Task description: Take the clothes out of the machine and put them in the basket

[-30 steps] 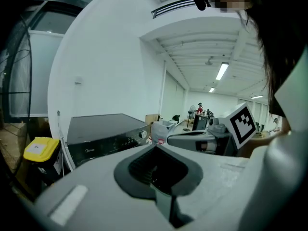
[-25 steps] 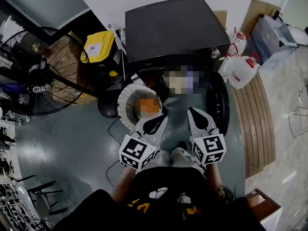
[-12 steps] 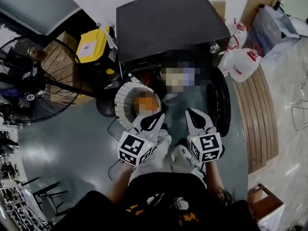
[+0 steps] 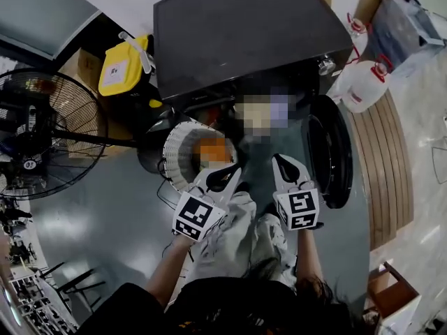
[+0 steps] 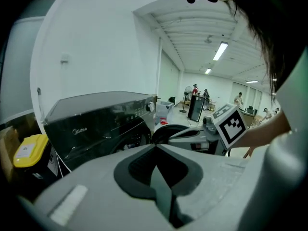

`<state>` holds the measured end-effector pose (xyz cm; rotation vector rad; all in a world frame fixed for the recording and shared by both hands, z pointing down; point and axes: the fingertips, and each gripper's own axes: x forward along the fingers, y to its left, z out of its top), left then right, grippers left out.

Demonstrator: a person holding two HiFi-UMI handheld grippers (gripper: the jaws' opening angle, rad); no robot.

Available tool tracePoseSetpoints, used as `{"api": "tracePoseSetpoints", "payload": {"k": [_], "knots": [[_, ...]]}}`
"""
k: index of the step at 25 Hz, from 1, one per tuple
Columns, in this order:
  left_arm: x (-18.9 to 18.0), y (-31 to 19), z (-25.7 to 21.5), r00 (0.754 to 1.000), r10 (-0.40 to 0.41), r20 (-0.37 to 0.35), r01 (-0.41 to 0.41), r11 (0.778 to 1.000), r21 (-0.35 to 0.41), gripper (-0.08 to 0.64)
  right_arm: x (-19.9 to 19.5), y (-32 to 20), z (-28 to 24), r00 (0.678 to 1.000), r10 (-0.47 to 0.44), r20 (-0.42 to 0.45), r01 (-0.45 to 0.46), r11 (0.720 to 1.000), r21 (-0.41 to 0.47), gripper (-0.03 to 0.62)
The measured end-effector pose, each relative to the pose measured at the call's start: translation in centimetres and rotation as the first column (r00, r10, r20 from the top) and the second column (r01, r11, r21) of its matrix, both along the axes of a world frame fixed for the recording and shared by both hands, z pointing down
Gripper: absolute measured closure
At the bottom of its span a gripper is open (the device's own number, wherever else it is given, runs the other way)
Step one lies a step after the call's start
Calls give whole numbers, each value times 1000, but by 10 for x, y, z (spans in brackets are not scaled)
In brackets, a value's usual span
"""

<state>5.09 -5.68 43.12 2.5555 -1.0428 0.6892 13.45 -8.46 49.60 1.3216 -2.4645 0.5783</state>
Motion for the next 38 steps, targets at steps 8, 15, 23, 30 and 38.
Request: {"api": "tracePoseSetpoints", "payload": {"k": [8,15,23,30,38], "knots": [[-20,-43,76,999,49,10,-48,997,-53,558,-15,-52,91,1000,14,-3,-14,997,-73,549],[-23,-69,127,986,154,67,-152,988,-36,558,-23,-92,164,1000,5,-20,-8,992,-127,466],[-37,-89,189,983,173,60,-170,984,-60,558,-43,-130,248,971,-130,-202,103,985,-138,379],[-57,-99,228,990,121,78,-118,992,-44,558,-66,-159,303,937,-227,-265,193,970,-149,292],[-69,-110,258,994,77,74,-73,996,-59,558,-80,-193,365,888,-292,-357,234,952,-197,212]]}}
